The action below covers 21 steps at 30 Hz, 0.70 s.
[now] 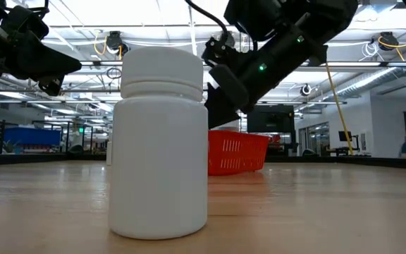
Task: Pick and place pill bottles into a basket
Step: Put the white medicine bottle into the red bin
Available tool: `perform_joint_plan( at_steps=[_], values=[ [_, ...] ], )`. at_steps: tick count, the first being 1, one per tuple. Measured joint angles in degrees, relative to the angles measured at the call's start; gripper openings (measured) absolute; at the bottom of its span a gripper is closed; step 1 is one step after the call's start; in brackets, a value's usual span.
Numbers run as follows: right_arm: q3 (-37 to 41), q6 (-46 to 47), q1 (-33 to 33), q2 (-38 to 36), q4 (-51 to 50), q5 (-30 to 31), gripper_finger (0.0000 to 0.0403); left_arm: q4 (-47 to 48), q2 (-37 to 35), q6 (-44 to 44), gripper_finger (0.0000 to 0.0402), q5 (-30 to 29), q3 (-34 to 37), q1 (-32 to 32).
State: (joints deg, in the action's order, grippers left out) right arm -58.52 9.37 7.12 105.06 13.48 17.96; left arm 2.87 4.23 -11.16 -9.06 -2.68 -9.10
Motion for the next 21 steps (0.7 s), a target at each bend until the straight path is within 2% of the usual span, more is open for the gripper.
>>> perform_joint_plan(
  at_steps=[8, 14, 21],
  values=[
    [-0.04, -0.13, 0.02, -0.11, 0.81, -3.07, 0.0166, 0.0, -0.01, 0.0, 0.0033, -0.01, -0.01, 0.0],
    [-0.04, -0.13, 0.04, -0.11, 0.6, -3.05, 0.0168, 0.0, 0.0, 0.0, 0.0033, -0.02, 0.0, 0.02],
    [-0.04, -1.13, 0.04, -0.11, 1.31, -2.09, 0.0203, 0.0, 0.0, 0.0, 0.0033, -0.01, -0.02, 0.01]
  ],
)
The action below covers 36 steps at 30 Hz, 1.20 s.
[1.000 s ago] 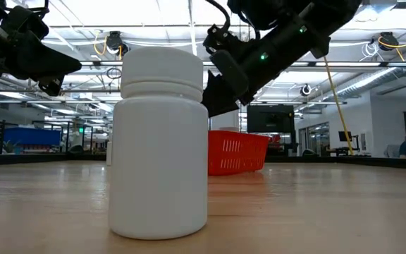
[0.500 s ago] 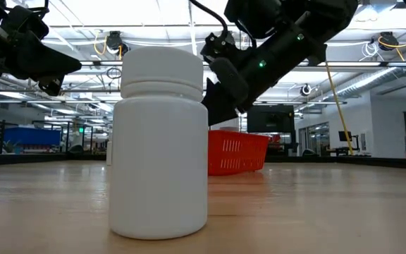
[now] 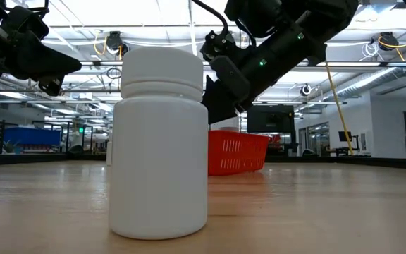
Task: Pick and place pill bottles into a basket
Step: Put the white medicine bottle into the red bin
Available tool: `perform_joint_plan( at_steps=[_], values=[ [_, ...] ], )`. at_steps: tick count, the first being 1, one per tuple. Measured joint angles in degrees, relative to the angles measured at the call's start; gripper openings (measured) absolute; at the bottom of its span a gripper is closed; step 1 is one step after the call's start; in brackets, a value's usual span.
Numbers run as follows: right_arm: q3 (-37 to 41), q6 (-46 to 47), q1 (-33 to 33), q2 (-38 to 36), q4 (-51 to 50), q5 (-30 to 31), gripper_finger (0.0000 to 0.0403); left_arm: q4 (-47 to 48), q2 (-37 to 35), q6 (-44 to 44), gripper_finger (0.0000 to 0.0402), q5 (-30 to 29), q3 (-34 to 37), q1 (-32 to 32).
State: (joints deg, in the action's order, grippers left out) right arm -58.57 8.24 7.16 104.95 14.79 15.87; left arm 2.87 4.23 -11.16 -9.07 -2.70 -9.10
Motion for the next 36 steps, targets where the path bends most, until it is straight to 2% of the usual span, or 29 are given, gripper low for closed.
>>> perform_joint_plan(
  at_steps=[6, 11, 36],
  values=[
    [0.0, -1.14, 0.0, -0.03, -0.02, 0.72, 0.024, 0.0, -0.02, 0.0, 0.0033, -0.01, 0.02, 0.0],
    [-0.07, -1.84, 0.5, -0.5, 0.1, 0.75, 0.0254, 0.0, -0.01, 0.0, 0.0033, -0.01, 0.01, 0.0],
    [-0.07, -1.24, 0.95, -0.73, -2.91, 0.38, 0.0256, 0.0, -0.01, 0.0, 0.0033, -0.01, 0.01, 0.0]
  ],
)
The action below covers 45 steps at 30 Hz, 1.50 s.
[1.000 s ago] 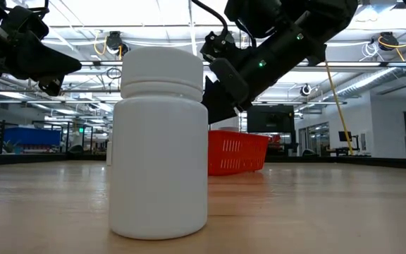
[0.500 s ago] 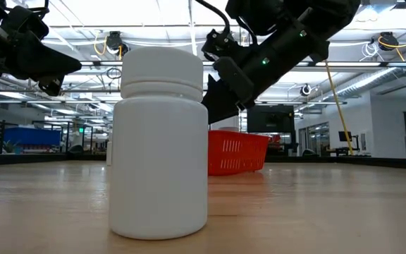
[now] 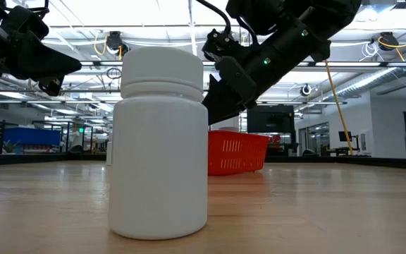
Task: Pick and place pill bottles into a basket
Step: Put the white medicine bottle into the red bin
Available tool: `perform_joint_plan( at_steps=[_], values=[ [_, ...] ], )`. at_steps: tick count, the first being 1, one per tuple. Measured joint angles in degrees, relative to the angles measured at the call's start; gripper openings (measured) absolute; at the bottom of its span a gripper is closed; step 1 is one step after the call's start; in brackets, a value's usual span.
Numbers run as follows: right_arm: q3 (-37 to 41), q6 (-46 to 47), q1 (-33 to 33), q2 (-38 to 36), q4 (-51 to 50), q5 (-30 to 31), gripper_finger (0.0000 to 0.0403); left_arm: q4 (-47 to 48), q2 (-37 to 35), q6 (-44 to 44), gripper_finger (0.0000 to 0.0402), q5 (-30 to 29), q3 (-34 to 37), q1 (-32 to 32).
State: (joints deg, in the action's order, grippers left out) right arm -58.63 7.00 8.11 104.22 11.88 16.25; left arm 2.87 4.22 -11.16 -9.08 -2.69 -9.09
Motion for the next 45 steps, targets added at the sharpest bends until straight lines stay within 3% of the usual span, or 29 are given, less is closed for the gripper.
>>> perform_joint_plan(
  at_steps=[9, 22, 32, 35, 39, 45],
  values=[
    [0.07, 1.77, 1.76, -11.82, -12.87, -0.07, 0.0256, 0.04, 0.0, 0.0, 0.0033, 0.0, -0.01, -0.01],
    [0.04, 0.73, 6.86, -34.26, -21.99, 0.06, 0.0256, -0.01, 0.01, 0.0, 0.0033, 0.0, 0.0, 0.0],
    [0.04, 2.0, 11.38, -45.38, -30.72, 0.6, 0.0256, 0.0, 0.01, 0.0, 0.0033, 0.0, 0.01, 0.01],
    [0.1, 2.77, 13.07, -47.49, -33.63, 3.64, 0.0256, 0.0, 0.01, 0.0, 0.0033, 0.0, 0.01, -0.01],
    [4.21, 3.03, 14.96, -51.88, -33.71, 7.97, 0.0255, 0.0, 0.01, 0.0, 0.0033, 0.0, 0.01, -0.01],
    [16.39, 4.06, 16.15, -60.8, -22.84, 7.72, 0.0244, 0.0, 0.0, 0.0, 0.0033, 0.0, 0.0, 0.0]
  ],
)
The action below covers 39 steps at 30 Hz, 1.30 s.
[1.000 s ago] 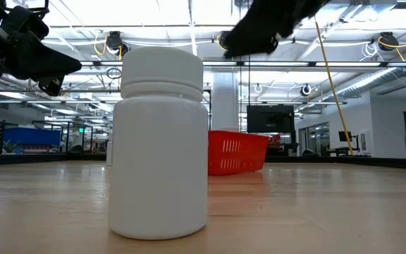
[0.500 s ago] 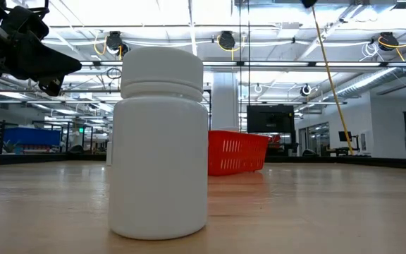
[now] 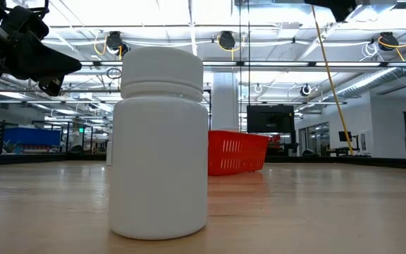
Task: Pick and place pill bottles into a basket
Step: Put the white medicine bottle into the red bin
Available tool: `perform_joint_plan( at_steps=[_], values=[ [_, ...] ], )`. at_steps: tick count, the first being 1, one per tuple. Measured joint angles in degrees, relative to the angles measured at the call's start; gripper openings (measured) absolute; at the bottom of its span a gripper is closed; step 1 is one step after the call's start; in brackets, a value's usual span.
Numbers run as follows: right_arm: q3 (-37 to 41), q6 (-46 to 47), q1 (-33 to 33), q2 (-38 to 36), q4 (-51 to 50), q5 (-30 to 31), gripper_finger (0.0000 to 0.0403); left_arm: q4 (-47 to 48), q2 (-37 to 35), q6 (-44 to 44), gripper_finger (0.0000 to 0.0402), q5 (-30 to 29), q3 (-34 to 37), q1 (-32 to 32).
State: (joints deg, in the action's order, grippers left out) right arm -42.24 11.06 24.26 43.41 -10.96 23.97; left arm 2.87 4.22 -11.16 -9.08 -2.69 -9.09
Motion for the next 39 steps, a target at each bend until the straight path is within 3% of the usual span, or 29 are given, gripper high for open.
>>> perform_joint_plan(
  at_steps=[12, 18, 26, 39],
  values=[
    [25.86, -1.38, 1.36, -12.39, 22.39, -0.19, 0.0225, 0.0, 0.01, 0.0, 0.0033, 0.0, 0.01, 0.0],
    [33.66, -2.59, 1.33, -19.46, 28.62, -1.17, 0.0221, 0.0, 0.01, 0.0, 0.0033, 0.0, -0.01, -0.01],
    [34.36, -9.49, 1.3, -28.65, 23.44, 10.37, 0.0212, 0.0, -0.01, 0.0, 0.0033, 0.0, -0.01, -0.01],
    [34.36, -7.38, 1.28, -41.97, 6.11, 13.84, 0.0184, 0.0, -0.01, 0.0, 0.0033, 0.0, -0.01, -0.01]
  ],
)
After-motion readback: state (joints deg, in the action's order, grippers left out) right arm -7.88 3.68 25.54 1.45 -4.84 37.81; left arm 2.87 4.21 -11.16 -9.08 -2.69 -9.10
